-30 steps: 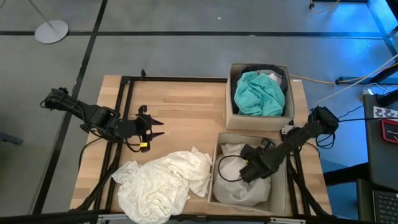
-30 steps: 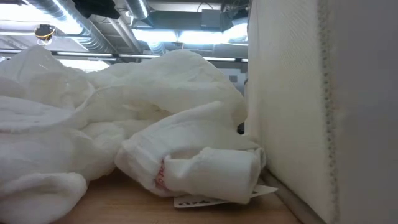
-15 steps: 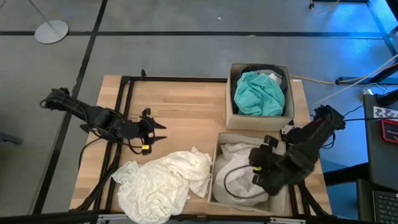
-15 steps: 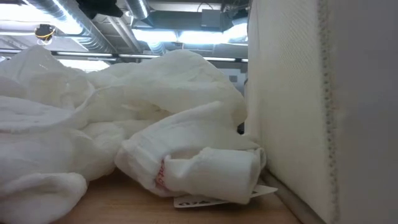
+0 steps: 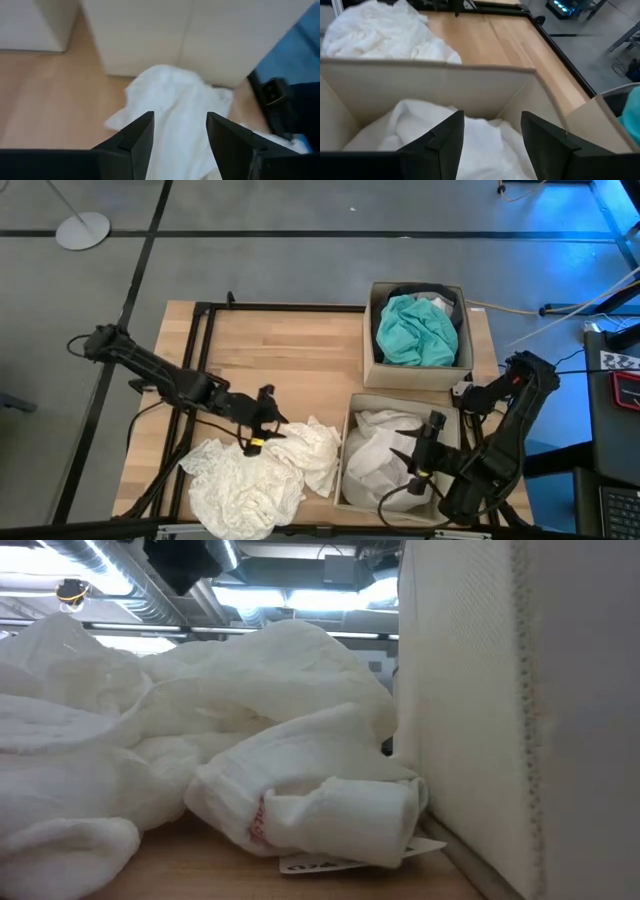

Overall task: Sort clothes
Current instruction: Put the white dress into the bottom laundry organizer

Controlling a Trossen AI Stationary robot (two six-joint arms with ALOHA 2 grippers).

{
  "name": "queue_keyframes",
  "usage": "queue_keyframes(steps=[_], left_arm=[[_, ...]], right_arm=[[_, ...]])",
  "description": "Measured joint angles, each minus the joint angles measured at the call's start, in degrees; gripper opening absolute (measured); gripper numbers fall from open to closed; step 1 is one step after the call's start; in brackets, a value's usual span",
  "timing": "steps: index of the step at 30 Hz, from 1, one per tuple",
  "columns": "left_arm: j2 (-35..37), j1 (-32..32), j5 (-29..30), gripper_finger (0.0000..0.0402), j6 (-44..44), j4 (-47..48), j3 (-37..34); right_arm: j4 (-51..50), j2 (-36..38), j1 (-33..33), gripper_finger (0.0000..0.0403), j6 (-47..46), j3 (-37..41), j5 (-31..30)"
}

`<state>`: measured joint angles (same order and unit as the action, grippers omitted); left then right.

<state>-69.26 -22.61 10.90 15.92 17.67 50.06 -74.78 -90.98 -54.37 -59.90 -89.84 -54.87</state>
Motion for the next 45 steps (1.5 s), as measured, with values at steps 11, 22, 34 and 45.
queue_keyframes(steps=[11,22,34,45], left_arm=[[-5.7,1.7,-7.5,0.0238,1.9,-7.3,0.1],[-15.5,-0.2,-7.9,0.0247,5.0,-6.1,0.1],[-25.3,-0.2,-13.5,0.0246,5.9,-6.4,0.1],[-29.2,0.3,-12.5,0.0113,4.9,-5.8,0.1]], right_arm=[[6.5,0.0,0.0,0.0198,-0.2,8.6,0.0],[7.5,0.0,0.5,0.0198,0.2,9.1,-1.3],[7.4,0.0,0.5,0.0198,0.3,9.1,-2.1],[8.9,0.0,0.5,0.0198,0.1,9.1,-2.0]])
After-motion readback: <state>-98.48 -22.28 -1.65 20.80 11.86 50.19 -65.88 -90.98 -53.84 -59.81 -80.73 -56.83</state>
